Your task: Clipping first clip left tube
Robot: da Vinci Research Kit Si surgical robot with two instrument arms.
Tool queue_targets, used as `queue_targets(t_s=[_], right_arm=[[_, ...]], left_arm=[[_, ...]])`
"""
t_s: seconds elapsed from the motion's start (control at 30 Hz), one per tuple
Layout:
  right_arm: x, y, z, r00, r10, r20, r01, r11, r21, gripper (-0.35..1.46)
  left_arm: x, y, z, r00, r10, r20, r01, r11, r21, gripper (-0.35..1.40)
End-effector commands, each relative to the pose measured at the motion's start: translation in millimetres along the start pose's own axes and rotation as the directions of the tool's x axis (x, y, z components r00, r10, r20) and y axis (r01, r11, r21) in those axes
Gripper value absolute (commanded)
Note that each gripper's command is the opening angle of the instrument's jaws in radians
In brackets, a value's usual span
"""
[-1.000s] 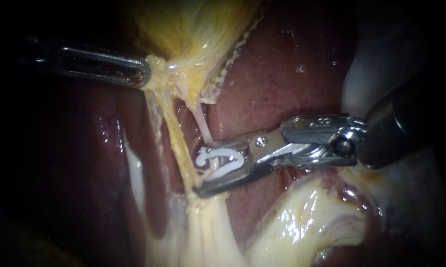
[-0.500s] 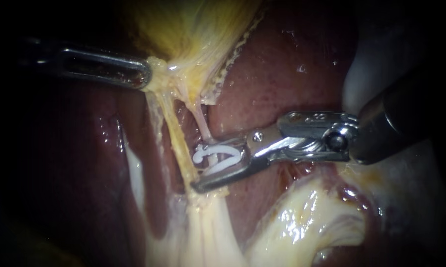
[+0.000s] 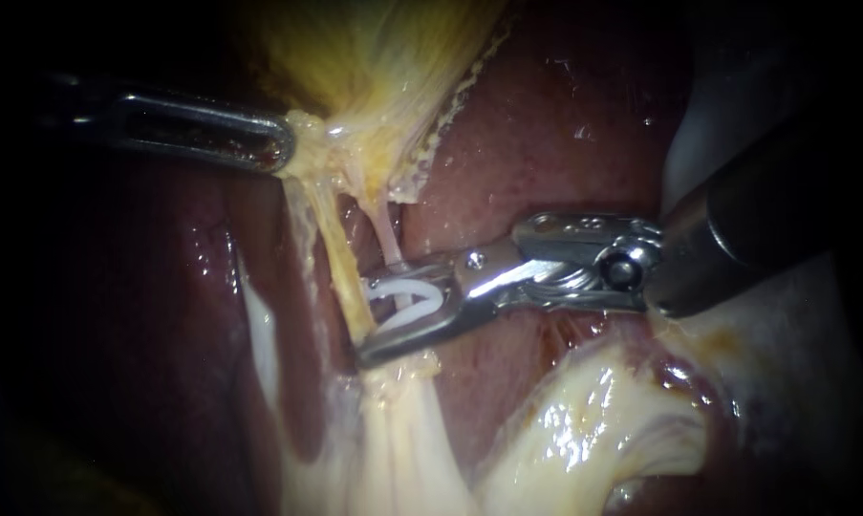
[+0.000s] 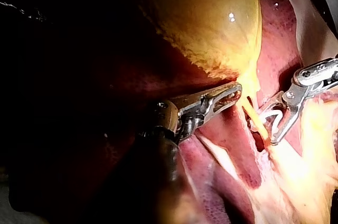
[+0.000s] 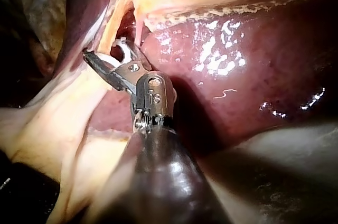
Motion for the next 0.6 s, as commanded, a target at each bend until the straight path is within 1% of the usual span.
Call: queue_targets(t_s=[0.03,0.07,0.23,0.43,0.6], right_arm=[[0.1,-0.1,0.2,1.0,0.001,-0.004,-0.001,1.0,0.011,0.45],[0.1,-0.2,0.3,1.0,0.006,-0.005,-0.005,1.0,0.015,0.45],[0.4,-1.4,1.1,1.0,0.013,-0.027,-0.011,0.997,0.073,0.45],[0.8,-2.8,2.1,0.999,0.03,-0.038,-0.025,0.992,0.124,0.45],[0.7,-3.8,2.4,0.999,0.037,-0.038,-0.032,0.99,0.138,0.43]], left_arm=[[0.0,0.0,0.0,1.0,0.0,0.0,0.0,1.0,0.0,-0.35],[0.0,0.0,0.0,1.0,0.0,0.0,0.0,1.0,0.0,-0.35],[0.0,0.0,0.0,1.0,0.0,0.0,0.0,1.0,0.0,-0.35],[0.0,0.0,0.0,1.0,0.0,0.0,0.0,1.0,0.0,-0.35],[0.0,0.0,0.0,1.0,0.0,-0.001,0.0,1.0,0.003,-0.35]])
